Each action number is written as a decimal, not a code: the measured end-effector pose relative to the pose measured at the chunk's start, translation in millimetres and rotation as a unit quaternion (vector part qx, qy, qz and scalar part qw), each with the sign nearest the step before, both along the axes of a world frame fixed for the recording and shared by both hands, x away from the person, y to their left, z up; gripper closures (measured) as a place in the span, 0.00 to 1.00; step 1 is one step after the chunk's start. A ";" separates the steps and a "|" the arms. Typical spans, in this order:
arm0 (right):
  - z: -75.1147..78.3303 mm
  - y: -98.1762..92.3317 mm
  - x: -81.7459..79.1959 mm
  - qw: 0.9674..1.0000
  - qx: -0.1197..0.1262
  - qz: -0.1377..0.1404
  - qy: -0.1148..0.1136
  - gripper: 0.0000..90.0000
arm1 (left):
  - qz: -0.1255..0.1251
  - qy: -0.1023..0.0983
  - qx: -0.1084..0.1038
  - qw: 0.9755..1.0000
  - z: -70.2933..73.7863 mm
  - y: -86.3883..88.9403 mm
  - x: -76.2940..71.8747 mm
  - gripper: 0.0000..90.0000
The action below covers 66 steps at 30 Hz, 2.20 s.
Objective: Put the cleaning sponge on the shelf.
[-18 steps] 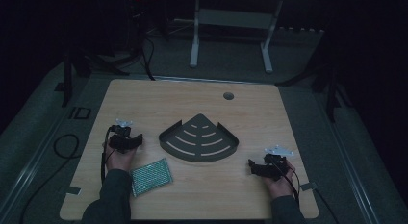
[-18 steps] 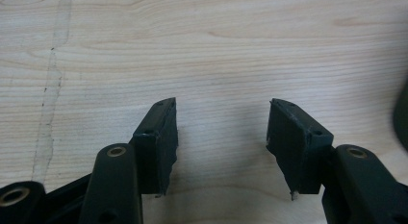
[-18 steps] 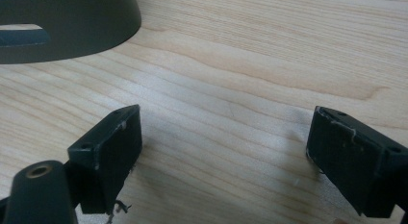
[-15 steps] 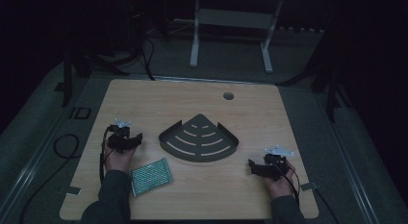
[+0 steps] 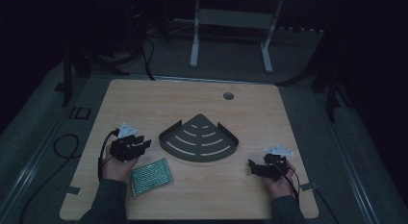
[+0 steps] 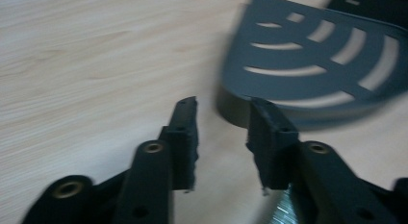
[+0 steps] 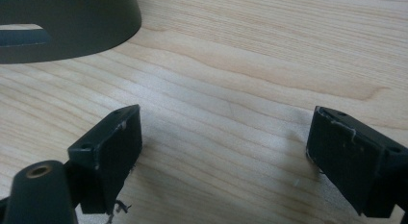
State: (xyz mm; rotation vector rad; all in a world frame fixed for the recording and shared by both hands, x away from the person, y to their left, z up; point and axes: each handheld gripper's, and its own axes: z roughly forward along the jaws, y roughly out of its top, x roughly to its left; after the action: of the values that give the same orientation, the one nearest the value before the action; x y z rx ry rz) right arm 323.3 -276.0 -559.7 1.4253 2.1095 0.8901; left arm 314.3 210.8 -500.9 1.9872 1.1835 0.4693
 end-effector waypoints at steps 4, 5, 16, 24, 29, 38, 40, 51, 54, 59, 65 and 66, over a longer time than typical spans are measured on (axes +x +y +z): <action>0.0 -0.1 0.0 1.000 0.000 0.000 0.000 0.13 | -0.040 0.012 0.001 0.999 3.7 -10.5 -9.1 0.92; 0.0 -0.1 0.0 1.000 0.000 0.000 0.000 0.13 | -0.040 0.012 0.001 0.999 3.7 -10.5 -9.1 0.98; 0.0 0.0 0.0 1.000 0.000 0.000 0.000 0.13 | -0.120 0.035 0.033 0.992 4.6 -30.5 -36.1 1.00; 0.0 0.0 0.0 1.000 0.000 0.000 0.000 0.13 | -0.130 0.055 0.065 0.988 -1.8 -30.2 -44.5 1.00; 0.0 0.0 0.0 1.000 0.000 0.000 0.000 0.13 | -0.128 0.071 0.079 0.986 -8.6 -30.3 -43.5 1.00; 0.0 0.0 0.0 1.000 0.000 0.000 0.000 0.13 | -0.113 0.099 0.105 0.983 -22.2 -26.7 -32.0 1.00; 0.0 0.0 0.0 1.000 0.000 0.000 0.000 0.13 | -0.108 0.099 0.110 0.983 -21.8 -23.9 -28.8 1.00; 0.0 0.0 0.0 1.000 0.000 0.000 0.000 0.13 | -0.072 0.106 0.082 0.988 -23.7 1.0 -8.8 1.00; 0.0 0.0 0.0 1.000 -0.001 0.000 0.000 0.13 | -0.074 0.107 0.060 0.990 -20.6 5.1 -8.7 1.00; 0.0 0.0 0.0 1.000 -0.001 0.000 0.000 0.13 | -0.077 0.094 0.032 0.992 -6.5 11.1 -10.2 0.95; 0.0 0.0 0.6 1.000 0.000 0.002 -0.001 0.13 | -0.084 0.091 0.028 0.992 5.9 18.1 -7.9 0.90; -0.1 -0.1 1.0 1.000 -0.001 0.003 -0.002 0.13 | -0.081 0.089 0.035 0.992 11.6 22.4 -7.2 0.89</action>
State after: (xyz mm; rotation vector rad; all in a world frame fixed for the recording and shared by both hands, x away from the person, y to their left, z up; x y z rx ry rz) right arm 324.3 -276.1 -559.8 1.4166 2.1129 0.8925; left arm 307.1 233.2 -489.3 2.2025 1.1128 0.2581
